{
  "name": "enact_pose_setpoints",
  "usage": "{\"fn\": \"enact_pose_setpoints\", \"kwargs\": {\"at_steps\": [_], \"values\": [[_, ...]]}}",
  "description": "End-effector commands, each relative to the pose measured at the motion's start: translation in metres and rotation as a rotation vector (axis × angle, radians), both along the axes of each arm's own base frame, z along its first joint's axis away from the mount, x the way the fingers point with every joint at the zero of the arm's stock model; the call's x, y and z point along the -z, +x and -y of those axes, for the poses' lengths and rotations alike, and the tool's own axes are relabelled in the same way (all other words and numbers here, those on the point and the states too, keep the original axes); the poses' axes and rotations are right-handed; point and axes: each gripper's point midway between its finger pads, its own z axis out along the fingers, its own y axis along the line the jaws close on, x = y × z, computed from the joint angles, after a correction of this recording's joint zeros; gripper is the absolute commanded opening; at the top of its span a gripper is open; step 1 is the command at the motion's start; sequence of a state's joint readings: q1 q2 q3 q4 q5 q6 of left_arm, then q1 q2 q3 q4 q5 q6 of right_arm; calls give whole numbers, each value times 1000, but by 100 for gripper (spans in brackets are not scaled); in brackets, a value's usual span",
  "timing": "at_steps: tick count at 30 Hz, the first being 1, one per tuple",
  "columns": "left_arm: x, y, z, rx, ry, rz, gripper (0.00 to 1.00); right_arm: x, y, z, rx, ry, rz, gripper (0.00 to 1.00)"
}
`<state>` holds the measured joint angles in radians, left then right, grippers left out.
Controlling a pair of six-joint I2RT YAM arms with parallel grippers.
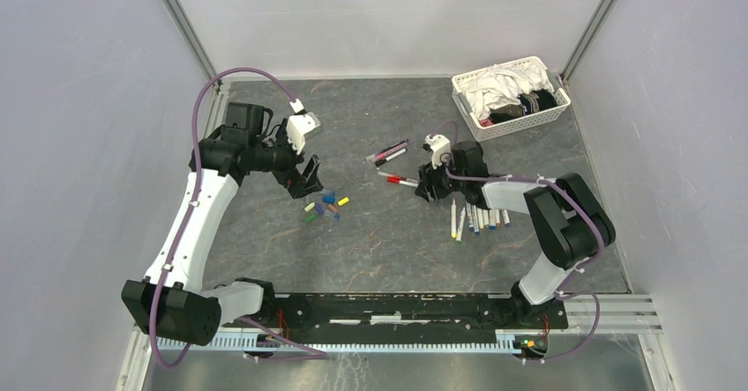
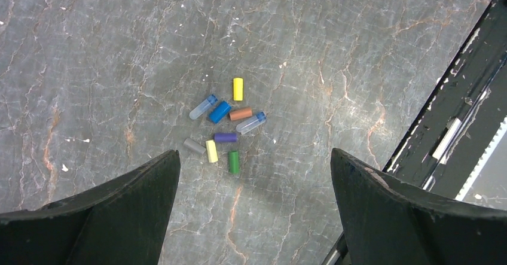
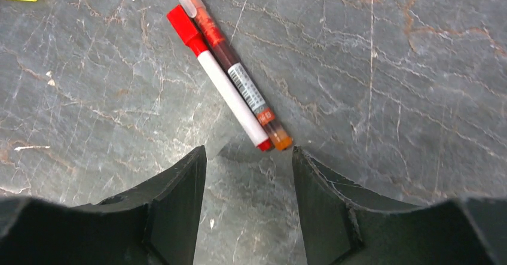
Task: Open the pen caps
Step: Pick up the pen from the center of the board.
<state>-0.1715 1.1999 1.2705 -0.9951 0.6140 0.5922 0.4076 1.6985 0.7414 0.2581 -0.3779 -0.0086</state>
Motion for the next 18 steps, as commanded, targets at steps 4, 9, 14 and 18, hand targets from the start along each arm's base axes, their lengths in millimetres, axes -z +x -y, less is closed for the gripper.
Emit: {"fn": "enact_pose_setpoints", "kwargs": {"at_steps": [4,9,14,18], "values": [[-7,0,6,46,-28,29,100,-42,7,-16,-26,107,74,54],[-5,0,6,46,-27,22,100,-32,5,-28,-70,102,36,51],[-3,-1,4,46,-19,25,100,-24,2,-38,-100,97,13,48],[-1,-1,5,50,-22,18,100,-17,6,-44,-105,78,14,48]]}}
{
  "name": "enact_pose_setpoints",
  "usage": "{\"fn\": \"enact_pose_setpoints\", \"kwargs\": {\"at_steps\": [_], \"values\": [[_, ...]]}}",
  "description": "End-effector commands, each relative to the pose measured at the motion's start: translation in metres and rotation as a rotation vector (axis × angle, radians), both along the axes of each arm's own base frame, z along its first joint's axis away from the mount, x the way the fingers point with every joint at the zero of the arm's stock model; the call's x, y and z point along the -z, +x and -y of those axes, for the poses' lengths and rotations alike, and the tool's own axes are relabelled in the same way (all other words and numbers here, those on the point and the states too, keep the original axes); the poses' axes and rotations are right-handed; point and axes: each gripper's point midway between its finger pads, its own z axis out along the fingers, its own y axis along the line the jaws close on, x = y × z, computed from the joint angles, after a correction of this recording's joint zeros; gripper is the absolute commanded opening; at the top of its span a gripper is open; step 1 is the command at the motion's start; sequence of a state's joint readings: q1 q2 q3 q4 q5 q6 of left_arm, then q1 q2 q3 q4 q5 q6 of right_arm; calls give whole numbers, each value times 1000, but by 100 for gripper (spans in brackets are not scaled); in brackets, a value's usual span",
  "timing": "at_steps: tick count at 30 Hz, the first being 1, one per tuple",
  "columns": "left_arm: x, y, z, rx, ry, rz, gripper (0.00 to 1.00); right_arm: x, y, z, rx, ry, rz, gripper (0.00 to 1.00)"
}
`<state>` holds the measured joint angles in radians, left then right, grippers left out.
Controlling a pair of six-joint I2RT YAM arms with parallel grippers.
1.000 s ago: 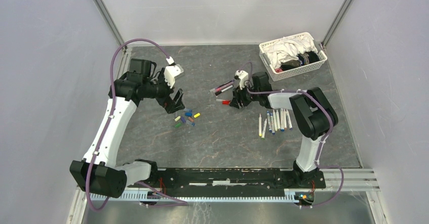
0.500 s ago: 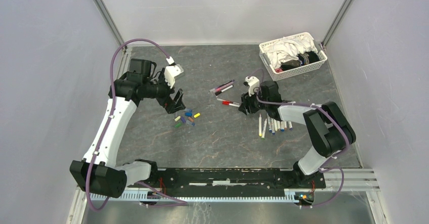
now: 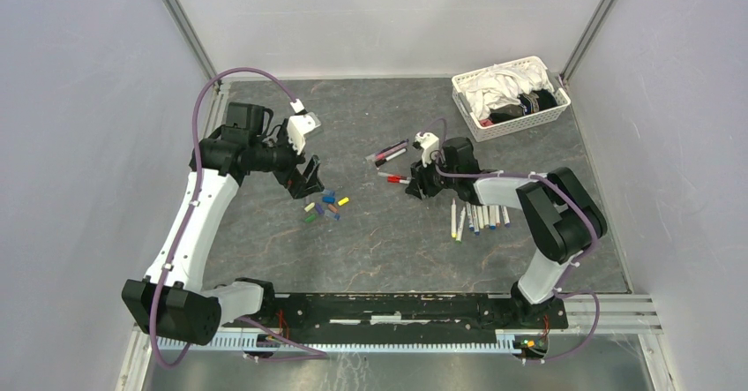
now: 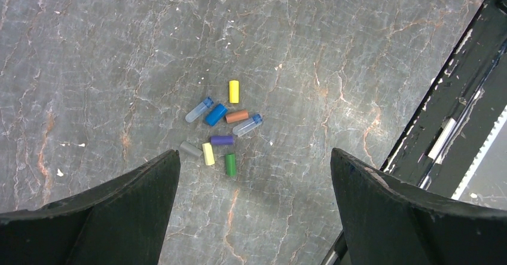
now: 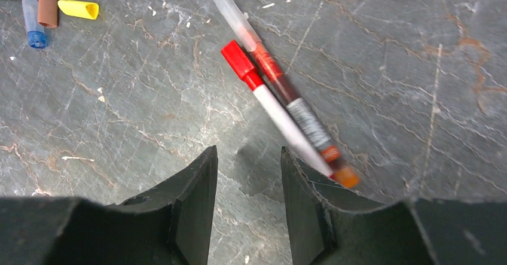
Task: Open the pen caps
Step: Pick up the pen from the center of the board.
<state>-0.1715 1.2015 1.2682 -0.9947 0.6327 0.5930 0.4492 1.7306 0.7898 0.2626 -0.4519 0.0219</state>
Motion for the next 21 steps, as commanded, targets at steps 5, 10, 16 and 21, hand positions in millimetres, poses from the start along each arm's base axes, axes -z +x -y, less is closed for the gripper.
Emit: {"fn": "enact_pose_setpoints", "kwargs": {"at_steps": [5,10,16,21], "values": [[0,-1,3,42,-10,19,100,-12,15,-19,-38,26,41,47],[1,-1,3,46,-9,21,100,-34,15,-28,-88,74,68,47],[2,-2,4,48,-11,14,100,-29,26,-29,-97,26,70,47],[1,-4,2,50,-4,20,100,-9,30,-26,-91,-9,41,47]]}}
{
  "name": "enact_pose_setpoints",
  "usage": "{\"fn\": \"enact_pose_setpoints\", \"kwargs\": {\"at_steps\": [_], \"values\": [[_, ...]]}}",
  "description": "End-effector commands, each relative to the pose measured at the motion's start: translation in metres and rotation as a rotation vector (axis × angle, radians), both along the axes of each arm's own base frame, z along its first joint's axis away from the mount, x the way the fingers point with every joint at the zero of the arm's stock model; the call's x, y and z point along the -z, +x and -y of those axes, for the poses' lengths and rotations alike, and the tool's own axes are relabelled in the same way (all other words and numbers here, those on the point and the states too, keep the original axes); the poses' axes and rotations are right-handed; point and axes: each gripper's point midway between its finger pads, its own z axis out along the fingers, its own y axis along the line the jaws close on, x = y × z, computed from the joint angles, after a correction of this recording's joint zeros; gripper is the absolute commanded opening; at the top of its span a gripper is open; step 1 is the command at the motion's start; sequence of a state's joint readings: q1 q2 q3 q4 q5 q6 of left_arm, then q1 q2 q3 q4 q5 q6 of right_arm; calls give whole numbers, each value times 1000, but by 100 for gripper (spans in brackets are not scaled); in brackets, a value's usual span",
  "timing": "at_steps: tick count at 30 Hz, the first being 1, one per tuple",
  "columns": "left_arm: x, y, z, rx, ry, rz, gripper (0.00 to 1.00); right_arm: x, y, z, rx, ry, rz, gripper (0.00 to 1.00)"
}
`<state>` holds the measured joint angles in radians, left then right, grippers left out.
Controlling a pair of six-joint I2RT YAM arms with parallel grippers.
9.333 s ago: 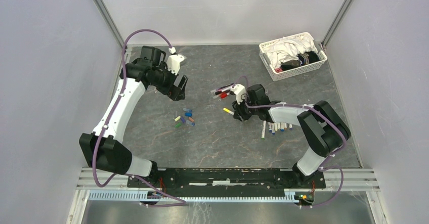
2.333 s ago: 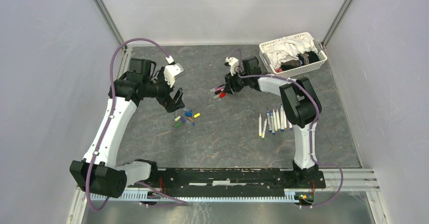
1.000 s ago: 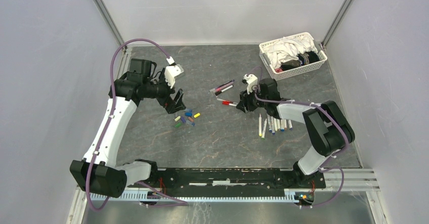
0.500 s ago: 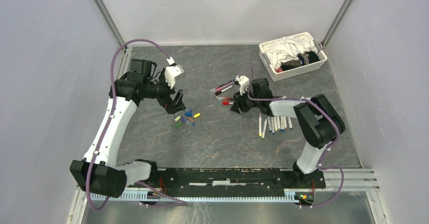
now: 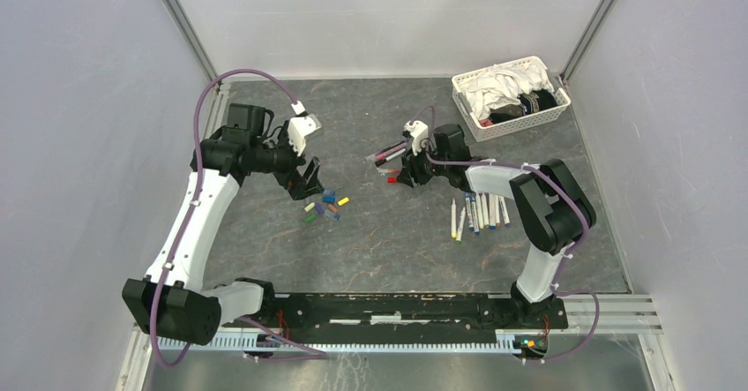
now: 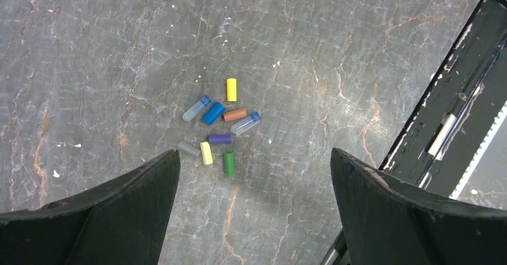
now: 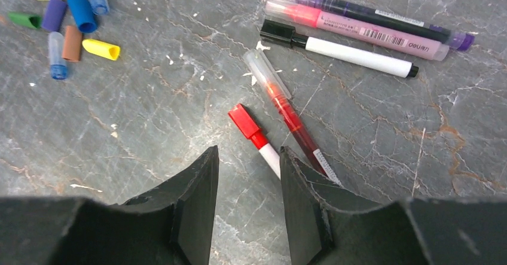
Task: Open the pen caps
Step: Pick up the pen from the center of the board.
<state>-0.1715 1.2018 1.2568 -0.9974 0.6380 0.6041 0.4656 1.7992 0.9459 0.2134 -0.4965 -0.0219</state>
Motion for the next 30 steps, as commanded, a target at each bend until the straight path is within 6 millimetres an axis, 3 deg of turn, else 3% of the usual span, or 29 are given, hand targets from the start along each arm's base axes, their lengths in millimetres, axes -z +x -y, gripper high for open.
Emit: {"fn": "enact_pose_setpoints", "kwargs": {"at_steps": [1,10,20,24,27,30], "values": [[-2,-2,2,41,-5,28,100,15,6,1,-13,-37,-15,46],[-2,-3,1,43,-1,27,100,42,-3,14,13,-96,-59,45],[-2,-5,5,67,-15,5,100,58,-63,23,26,-174,-44,40],[0,-7,7,85,-20,-8,100,66,-73,20,26,-211,-44,27],[8,-13,9,116,-30,-28,100,61,-77,13,17,-168,-61,3],[20,-22,14,177,-38,-55,100,39,-86,-2,-22,-54,-71,0]]}}
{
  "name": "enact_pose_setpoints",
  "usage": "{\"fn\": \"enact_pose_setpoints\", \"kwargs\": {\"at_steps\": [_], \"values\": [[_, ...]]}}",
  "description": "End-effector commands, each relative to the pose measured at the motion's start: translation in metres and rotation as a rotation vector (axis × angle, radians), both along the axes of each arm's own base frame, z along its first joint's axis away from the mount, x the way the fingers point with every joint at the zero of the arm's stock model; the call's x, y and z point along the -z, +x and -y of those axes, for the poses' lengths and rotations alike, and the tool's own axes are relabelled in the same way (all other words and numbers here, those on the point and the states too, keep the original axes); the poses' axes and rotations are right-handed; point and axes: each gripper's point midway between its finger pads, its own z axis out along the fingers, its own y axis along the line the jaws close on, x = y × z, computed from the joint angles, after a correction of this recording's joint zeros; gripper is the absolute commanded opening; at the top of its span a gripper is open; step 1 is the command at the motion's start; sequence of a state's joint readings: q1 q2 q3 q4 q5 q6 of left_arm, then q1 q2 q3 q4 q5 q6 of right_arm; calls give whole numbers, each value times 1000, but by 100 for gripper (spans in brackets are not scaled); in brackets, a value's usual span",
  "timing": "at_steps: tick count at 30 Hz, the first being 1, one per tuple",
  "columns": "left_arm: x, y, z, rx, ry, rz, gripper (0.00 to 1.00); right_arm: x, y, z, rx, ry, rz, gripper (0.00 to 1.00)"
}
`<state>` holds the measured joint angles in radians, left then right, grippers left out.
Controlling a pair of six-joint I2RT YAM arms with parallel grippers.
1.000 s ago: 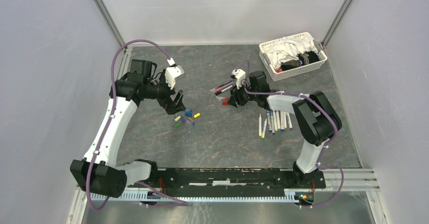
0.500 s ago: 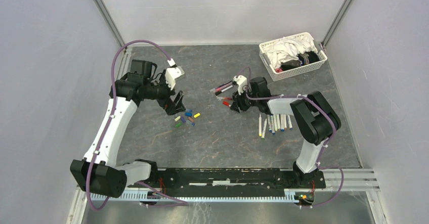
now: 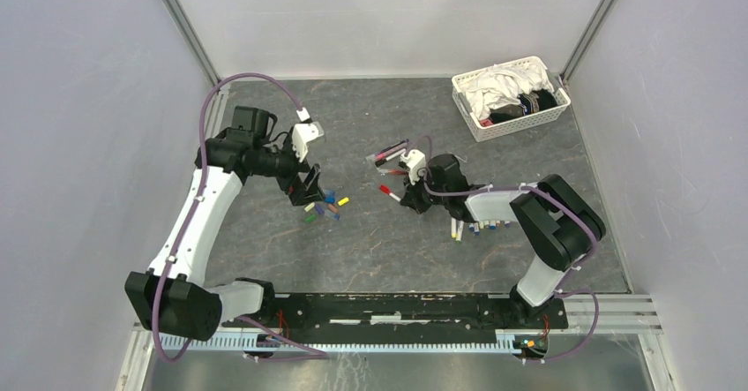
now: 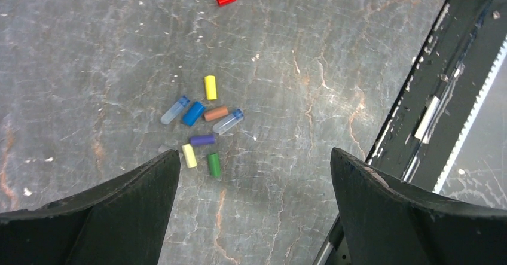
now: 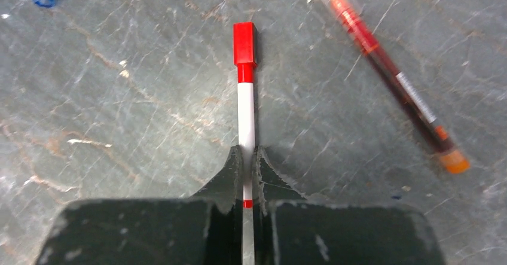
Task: Open the pen caps
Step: Pick up the pen from the center of the board.
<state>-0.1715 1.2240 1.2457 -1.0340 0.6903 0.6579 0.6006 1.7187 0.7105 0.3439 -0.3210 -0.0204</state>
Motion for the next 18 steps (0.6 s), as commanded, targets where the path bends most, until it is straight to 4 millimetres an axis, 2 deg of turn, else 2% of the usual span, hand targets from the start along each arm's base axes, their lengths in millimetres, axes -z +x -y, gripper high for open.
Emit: {"fn": "enact_pose_setpoints", "kwargs": {"at_steps": [1,3,8,10,14,18], "values": [[16,-16,11,137,-20,-28,100,-9,-33,-8,-48,92,-103,0],[28,-21,16,185,2,-60,100,-30,-44,-21,-117,178,-122,0],[46,-35,38,318,4,-109,100,-92,-90,-52,-345,449,-226,0],[52,-37,50,358,6,-121,100,-108,-106,-58,-400,508,-255,0],[65,-40,67,415,35,-133,100,-125,-127,-68,-482,545,-289,0],[71,-40,73,455,60,-139,92,-134,-135,-71,-513,562,-300,0]]}}
